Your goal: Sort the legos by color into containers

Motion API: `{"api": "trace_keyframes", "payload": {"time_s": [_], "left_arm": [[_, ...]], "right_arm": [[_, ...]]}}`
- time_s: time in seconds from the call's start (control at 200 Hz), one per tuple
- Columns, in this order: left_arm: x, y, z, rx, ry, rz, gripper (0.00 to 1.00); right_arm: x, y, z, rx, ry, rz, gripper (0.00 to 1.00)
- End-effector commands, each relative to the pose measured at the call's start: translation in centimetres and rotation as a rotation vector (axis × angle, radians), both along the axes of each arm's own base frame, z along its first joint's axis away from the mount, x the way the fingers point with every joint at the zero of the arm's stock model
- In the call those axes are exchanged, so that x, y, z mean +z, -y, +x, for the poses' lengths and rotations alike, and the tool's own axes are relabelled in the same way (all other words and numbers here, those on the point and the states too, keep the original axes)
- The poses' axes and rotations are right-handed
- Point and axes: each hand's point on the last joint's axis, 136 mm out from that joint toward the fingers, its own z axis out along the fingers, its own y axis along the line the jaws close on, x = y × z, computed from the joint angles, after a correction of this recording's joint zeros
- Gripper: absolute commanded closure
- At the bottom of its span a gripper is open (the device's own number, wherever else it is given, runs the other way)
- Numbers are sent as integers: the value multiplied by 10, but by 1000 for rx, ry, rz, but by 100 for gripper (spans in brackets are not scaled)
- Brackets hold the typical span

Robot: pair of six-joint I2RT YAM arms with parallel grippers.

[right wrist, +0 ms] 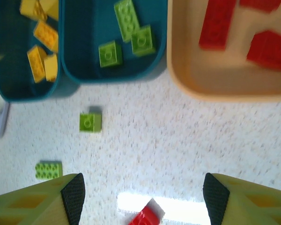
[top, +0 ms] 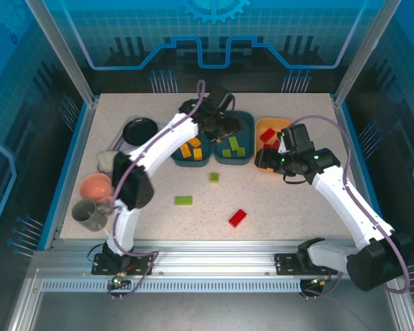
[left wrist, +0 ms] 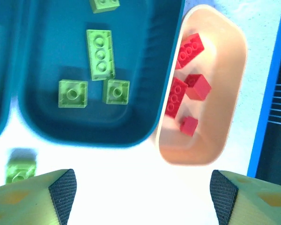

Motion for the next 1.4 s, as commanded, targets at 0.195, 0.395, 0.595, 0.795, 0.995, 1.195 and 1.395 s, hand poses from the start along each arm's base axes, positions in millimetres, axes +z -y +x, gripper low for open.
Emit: {"api": "trace_keyframes", "payload": {"time_s": [0.195, 0.395, 0.595, 0.795, 0.995, 1.195, 1.395], "left_arm": [[-14, -95, -103, 38, 18, 61, 16], [-48, -133, -172, 24, -42, 52, 15], [-61, -161, -211, 41, -51, 46, 13], [-60, -173, -226, 68, -41, 31, 13], [-58, -177, -233, 67, -40, 29, 13], [-59, -180, -238, 72, -39, 18, 14], [-52, -173, -233, 60, -19, -18, 14]], "right_arm": [[-78, -40, -82, -193, -411, 67, 28], [-118, -58, -103, -311, -524, 47, 23], [-144, -67, -112, -414, -583, 27, 23], [-157, -83, -115, -436, -620, 2, 27], [-170, -90, -116, -470, -639, 1, 41], [-178, -97, -107, -468, -626, -17, 60], [-151, -88, -88, -407, -506, -97, 72]]}}
